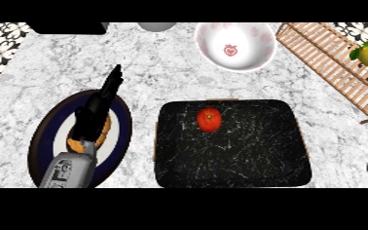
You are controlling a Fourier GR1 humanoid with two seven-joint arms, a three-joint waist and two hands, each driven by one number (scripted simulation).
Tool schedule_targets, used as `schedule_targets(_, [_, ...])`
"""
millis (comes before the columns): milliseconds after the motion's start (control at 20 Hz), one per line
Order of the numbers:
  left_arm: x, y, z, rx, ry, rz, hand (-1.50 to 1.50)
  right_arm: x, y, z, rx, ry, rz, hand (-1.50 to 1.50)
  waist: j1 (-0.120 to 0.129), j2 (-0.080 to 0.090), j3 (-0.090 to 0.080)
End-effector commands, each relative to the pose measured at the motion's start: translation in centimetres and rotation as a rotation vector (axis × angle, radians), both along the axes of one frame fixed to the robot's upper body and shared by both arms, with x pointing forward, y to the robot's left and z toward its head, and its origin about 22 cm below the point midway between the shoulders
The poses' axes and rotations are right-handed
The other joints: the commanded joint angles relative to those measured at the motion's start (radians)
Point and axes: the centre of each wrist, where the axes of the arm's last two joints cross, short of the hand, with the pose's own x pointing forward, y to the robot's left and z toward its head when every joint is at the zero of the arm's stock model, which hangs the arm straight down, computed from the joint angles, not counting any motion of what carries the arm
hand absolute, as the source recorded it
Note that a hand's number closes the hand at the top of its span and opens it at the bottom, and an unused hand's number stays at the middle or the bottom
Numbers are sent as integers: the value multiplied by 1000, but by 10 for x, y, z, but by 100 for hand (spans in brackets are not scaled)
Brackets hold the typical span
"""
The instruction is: Pick the lemon from the tray and place it in the tiered shelf
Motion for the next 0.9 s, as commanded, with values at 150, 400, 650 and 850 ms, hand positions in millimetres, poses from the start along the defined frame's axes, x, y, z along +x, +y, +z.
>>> schedule_targets(150, [0, -9, 3, 13, -11, -6, 0, -1, 14, 40, 85, -180, 41, -150, 1, 2, 0])
schedule_targets(400, [-3, -1, 4, 2, 7, 11, 0, -25, 16, 76, 9, -426, 32, -150, -9, -4, -1])
schedule_targets(650, [-15, 10, -5, -8, 13, 24, 0, -58, 29, 95, 9, -524, -59, -150, -22, -13, -2])
schedule_targets(850, [-18, 21, -13, 0, 23, 40, 0, -93, 37, 115, 121, -563, -127, -150, -40, -20, -3])
